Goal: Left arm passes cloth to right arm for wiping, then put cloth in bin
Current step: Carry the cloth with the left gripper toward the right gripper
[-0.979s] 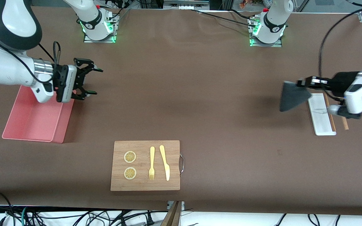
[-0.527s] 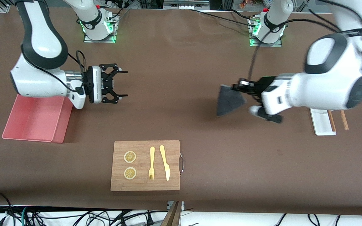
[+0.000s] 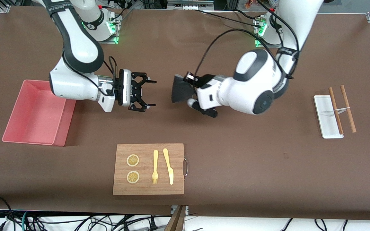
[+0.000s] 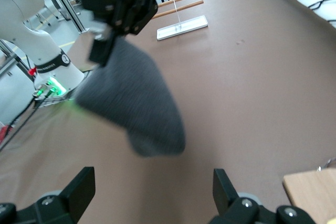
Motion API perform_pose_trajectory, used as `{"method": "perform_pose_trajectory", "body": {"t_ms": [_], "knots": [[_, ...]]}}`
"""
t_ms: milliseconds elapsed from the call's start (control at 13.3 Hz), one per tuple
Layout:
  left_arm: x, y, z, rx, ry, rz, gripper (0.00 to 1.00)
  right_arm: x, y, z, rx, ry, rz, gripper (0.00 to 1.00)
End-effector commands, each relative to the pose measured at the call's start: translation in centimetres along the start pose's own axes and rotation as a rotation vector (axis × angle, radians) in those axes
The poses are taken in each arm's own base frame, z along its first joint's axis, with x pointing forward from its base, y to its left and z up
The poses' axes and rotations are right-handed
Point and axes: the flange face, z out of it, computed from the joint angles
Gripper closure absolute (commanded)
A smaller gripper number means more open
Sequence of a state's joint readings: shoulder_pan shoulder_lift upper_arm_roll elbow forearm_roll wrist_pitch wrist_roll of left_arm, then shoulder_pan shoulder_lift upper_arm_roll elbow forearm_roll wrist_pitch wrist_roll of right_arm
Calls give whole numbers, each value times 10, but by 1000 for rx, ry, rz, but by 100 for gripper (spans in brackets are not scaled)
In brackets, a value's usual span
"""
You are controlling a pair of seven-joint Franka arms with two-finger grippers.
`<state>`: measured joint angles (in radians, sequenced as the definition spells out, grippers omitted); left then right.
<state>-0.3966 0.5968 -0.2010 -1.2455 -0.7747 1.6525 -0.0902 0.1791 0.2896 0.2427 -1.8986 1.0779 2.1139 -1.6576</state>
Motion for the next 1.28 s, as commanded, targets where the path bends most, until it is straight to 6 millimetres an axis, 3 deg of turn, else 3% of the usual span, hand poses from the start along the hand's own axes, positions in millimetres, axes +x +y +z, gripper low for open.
{"method": "perform_pose_trajectory", "body": {"t_ms": [0,75,226,452,527,603,678,753,828,904,979,1205], "knots": [[-10,31,-13,-19,33,110,100,7,-1,12,-37,9,-78,1],[-9,34,-12,-18,45,127,100,8,-2,17,-41,8,-100,1],[-11,48,10,-14,35,182,100,9,-4,21,-38,17,-126,1],[-8,45,5,-15,60,184,100,12,-4,20,-46,18,-131,1],[-8,45,5,-15,60,187,100,14,-5,22,-55,15,-135,6],[-8,44,3,-17,63,186,100,17,-7,27,-61,15,-138,14],[-8,43,1,-17,66,186,100,18,-8,30,-67,12,-129,30],[-8,43,1,-17,66,186,100,19,-8,29,-68,13,-125,59],[-8,43,1,-17,66,186,100,19,-9,30,-64,14,-121,79],[-8,43,1,-17,66,186,100,18,-8,28,-63,15,-117,90],[-8,43,1,-16,66,187,100,20,-8,26,-68,13,-114,99],[-8,44,0,-15,68,188,100,23,-8,24,-72,9,-67,100]]}}
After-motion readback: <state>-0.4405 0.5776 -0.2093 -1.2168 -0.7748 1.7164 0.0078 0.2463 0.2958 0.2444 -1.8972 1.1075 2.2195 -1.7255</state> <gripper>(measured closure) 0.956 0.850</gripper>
